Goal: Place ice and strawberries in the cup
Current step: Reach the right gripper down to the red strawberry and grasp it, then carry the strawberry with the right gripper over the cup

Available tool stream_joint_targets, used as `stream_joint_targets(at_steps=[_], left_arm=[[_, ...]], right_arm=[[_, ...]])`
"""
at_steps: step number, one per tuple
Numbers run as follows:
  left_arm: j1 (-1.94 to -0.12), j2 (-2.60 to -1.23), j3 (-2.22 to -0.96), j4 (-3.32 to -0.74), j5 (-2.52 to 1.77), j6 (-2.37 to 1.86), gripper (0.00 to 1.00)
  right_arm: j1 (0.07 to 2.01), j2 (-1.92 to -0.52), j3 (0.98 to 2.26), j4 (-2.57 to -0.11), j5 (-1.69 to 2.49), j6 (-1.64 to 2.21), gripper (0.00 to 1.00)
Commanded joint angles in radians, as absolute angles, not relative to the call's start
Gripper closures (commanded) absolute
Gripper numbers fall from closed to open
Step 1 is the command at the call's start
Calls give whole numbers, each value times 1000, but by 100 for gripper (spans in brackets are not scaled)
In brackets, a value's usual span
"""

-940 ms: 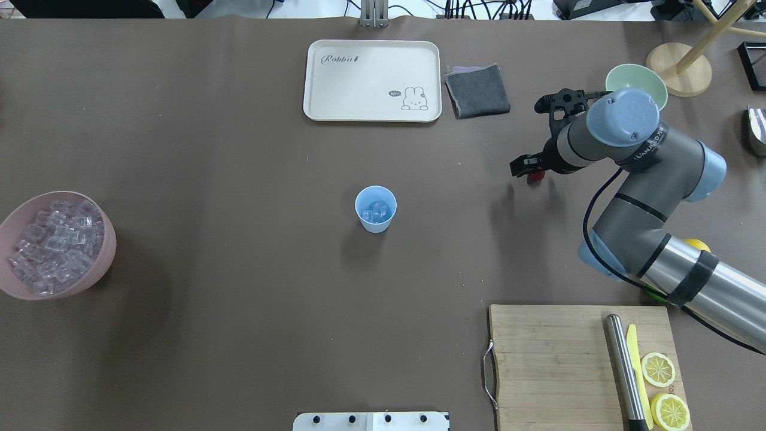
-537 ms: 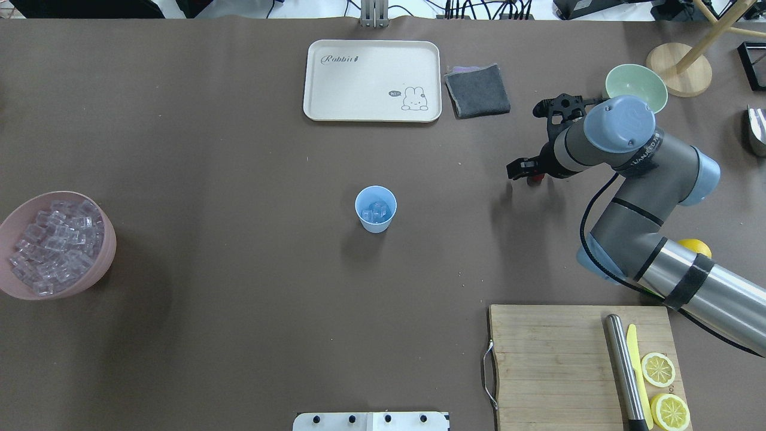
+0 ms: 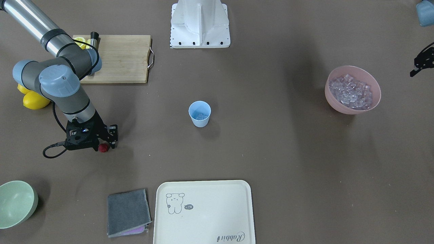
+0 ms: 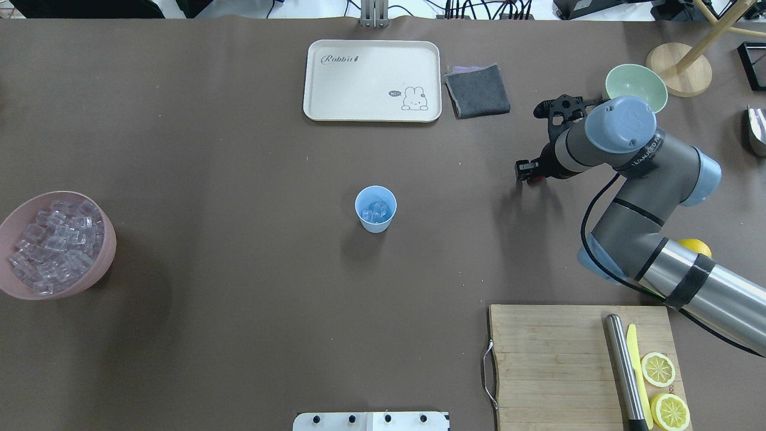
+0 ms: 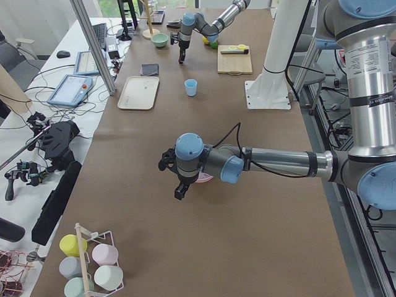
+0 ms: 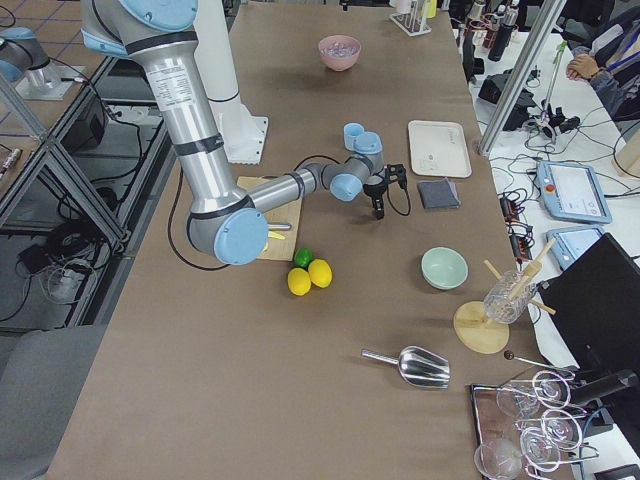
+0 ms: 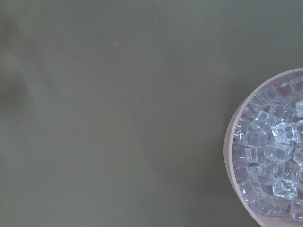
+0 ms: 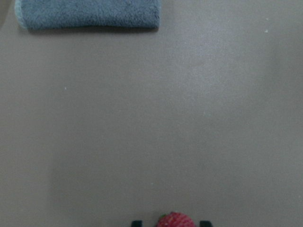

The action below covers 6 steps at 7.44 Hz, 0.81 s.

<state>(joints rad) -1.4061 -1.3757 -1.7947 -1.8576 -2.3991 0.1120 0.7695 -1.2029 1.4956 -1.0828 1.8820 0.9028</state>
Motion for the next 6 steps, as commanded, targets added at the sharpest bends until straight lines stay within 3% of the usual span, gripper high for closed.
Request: stream_joint_targets(at_steps=[1, 4, 6], left_arm=[[-1405, -1374, -1795, -1859, -2399, 112, 0], [-1404, -1374, -1796, -1859, -2399, 112, 0], [-1402, -1374, -1795, -1861, -2401, 112, 0]], right_arm=[[787, -1189, 1505, -1085, 1885, 911, 100], [785, -1060, 1517, -1165, 1884, 1070, 100], [700, -1007, 1630, -1274, 1872, 1218, 100]])
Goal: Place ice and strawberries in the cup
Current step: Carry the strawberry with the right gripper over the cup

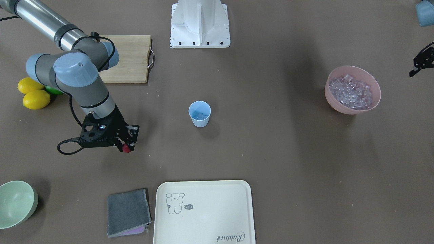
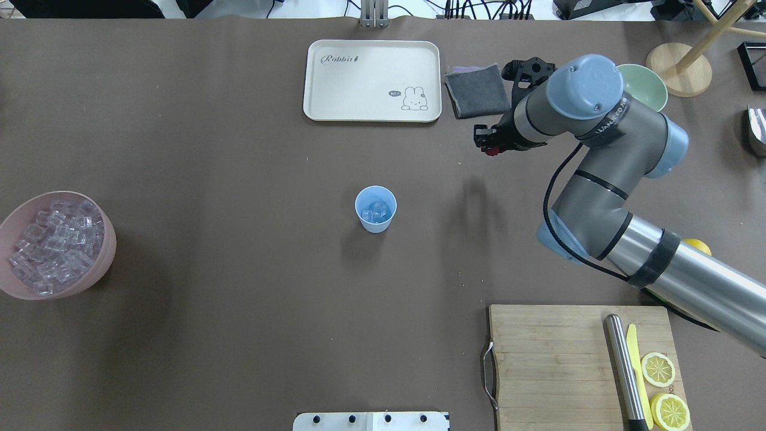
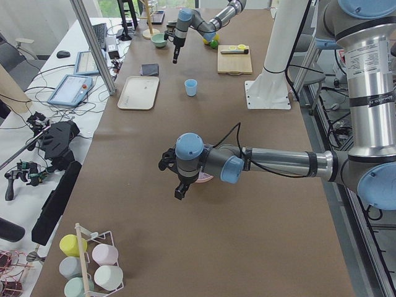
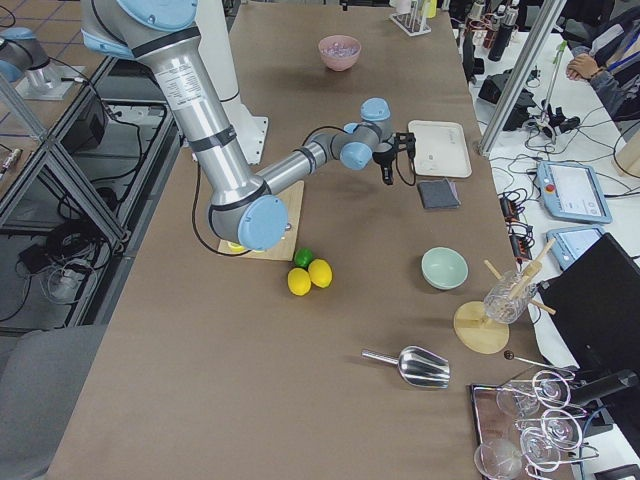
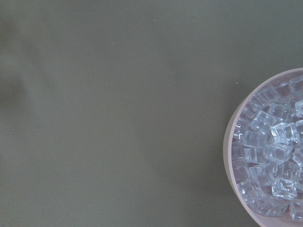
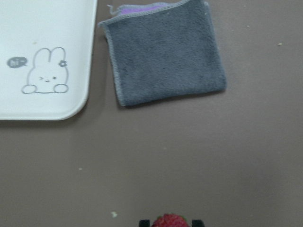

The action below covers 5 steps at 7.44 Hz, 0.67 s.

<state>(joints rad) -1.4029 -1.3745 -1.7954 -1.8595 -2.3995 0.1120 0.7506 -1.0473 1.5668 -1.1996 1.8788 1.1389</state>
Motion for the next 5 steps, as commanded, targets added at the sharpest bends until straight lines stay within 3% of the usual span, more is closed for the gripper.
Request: stream_joint_targets(at_steps=[1, 3, 5], left_arm=[[-1402, -1374, -1796, -1870, -2404, 112, 0], [-1401, -1376, -1795, -1871, -2405, 112, 0], [-1401, -1376, -1795, -1871, -2407, 114, 0]], right_arm=[[645, -923, 1643, -1389, 1837, 1245, 100], [559, -801, 1641, -1488, 1755, 1359, 100], [487, -790, 1635, -1488, 1662, 1368, 100]])
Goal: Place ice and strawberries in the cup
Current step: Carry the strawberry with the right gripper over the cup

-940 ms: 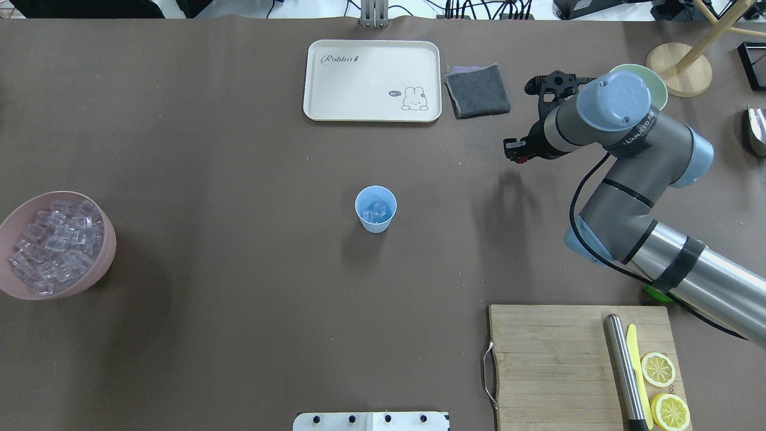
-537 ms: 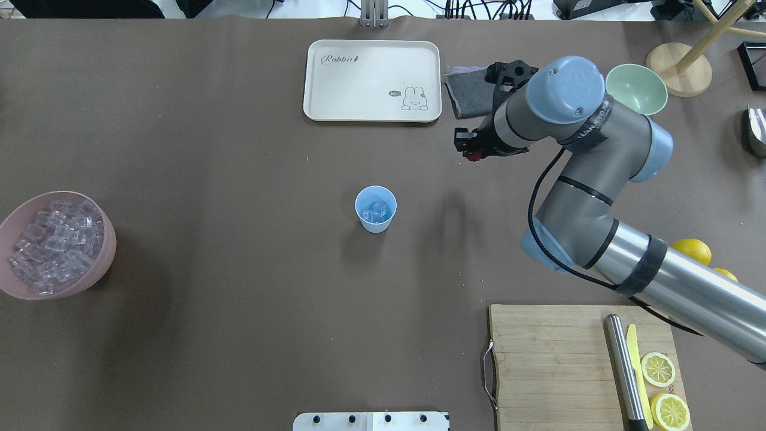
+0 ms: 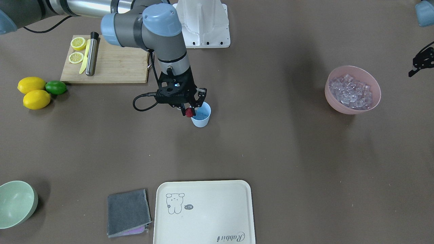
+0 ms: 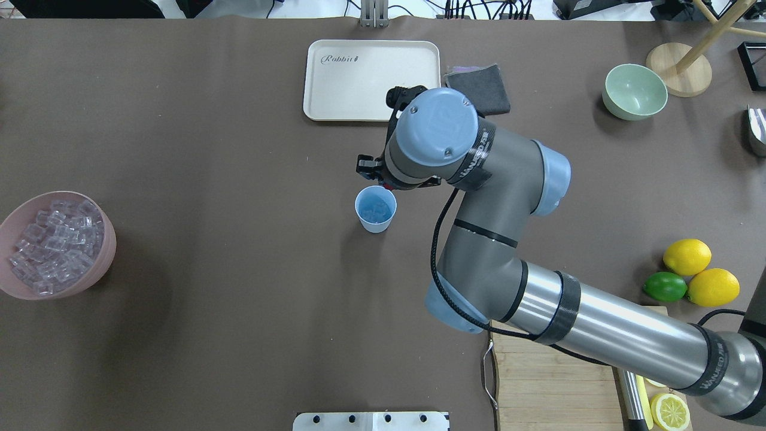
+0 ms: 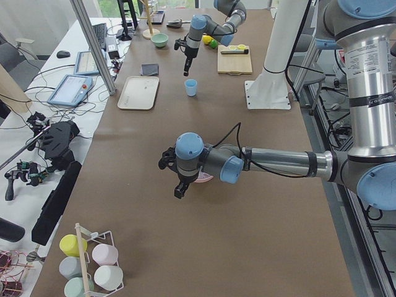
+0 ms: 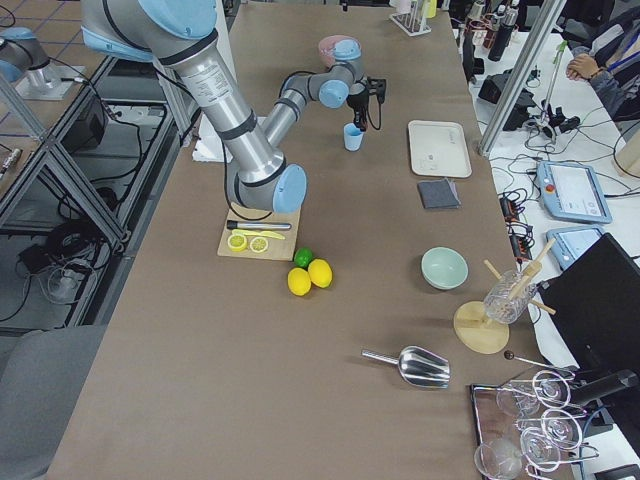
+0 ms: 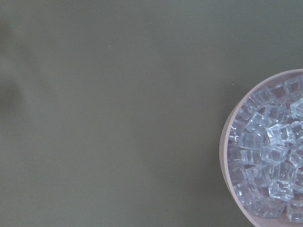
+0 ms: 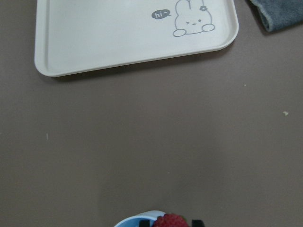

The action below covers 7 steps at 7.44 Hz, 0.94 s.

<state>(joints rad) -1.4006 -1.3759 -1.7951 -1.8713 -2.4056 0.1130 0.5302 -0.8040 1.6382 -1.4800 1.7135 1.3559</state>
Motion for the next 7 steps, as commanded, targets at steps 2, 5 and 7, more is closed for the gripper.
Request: stream_joint_targets(at_steps=[2, 5, 7], left_arm=[[-1401, -1374, -1795, -1871, -2408, 114, 0], [-1401, -1376, -1790, -1871, -2408, 114, 0], [-1401, -1376, -1789, -1871, -2408, 112, 0]], right_arm=[[459, -796, 1635, -1488, 1654, 1371, 100], [459, -802, 1635, -1486, 1634, 1359, 2], [459, -804, 1640, -1486, 1637, 1344, 1]])
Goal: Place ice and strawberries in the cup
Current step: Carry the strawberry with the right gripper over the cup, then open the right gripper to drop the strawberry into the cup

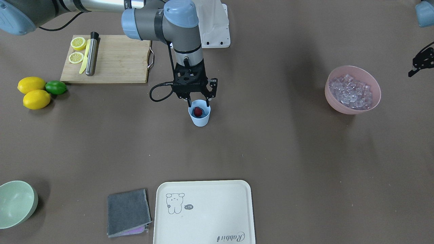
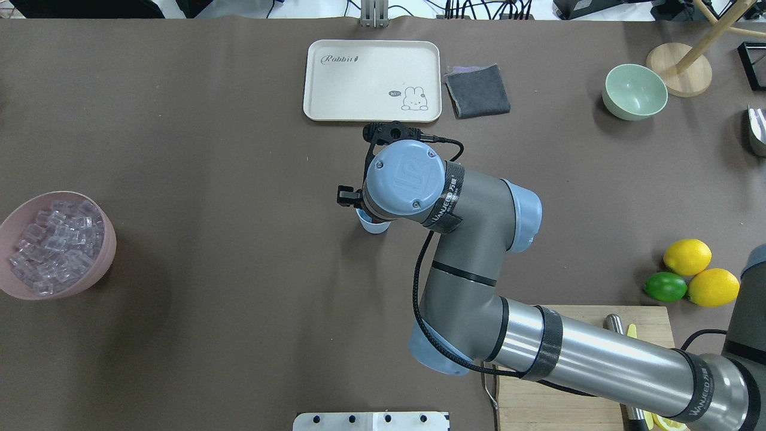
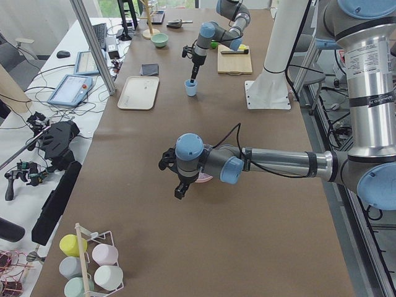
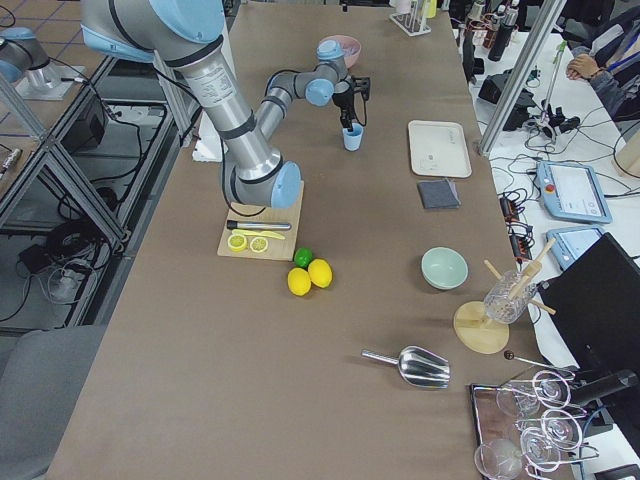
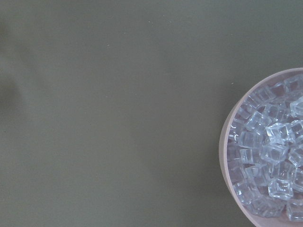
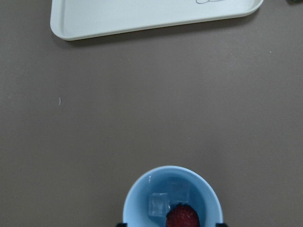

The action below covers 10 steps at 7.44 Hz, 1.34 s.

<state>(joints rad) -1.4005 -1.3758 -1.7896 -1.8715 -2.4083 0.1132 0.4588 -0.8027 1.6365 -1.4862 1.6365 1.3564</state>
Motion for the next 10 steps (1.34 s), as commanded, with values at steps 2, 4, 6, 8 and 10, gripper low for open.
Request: stream_joint_targets(at_steps=[2, 4, 6, 8, 10], left_arm=[[-1401, -1373, -1779, -1870, -2408, 114, 0], [-1399, -1371, -1773, -1801, -2399, 114, 0], [-1405, -1365, -1778, -1711, -2396, 115, 0], [-1468, -1347, -1779, -1601, -2396, 290, 0], [-1628, -1394, -1805, -1374, -2361, 556, 0]], right_arm=[[484, -807, 1640, -1491, 1678, 1309, 4], [581, -851, 1646, -1486, 1790, 1211, 2], [679, -922, 1709, -1489, 1871, 1104, 1], [799, -1003, 1756, -1488, 2029, 976, 0], [892, -1104, 1781, -1489, 2039, 814, 0]])
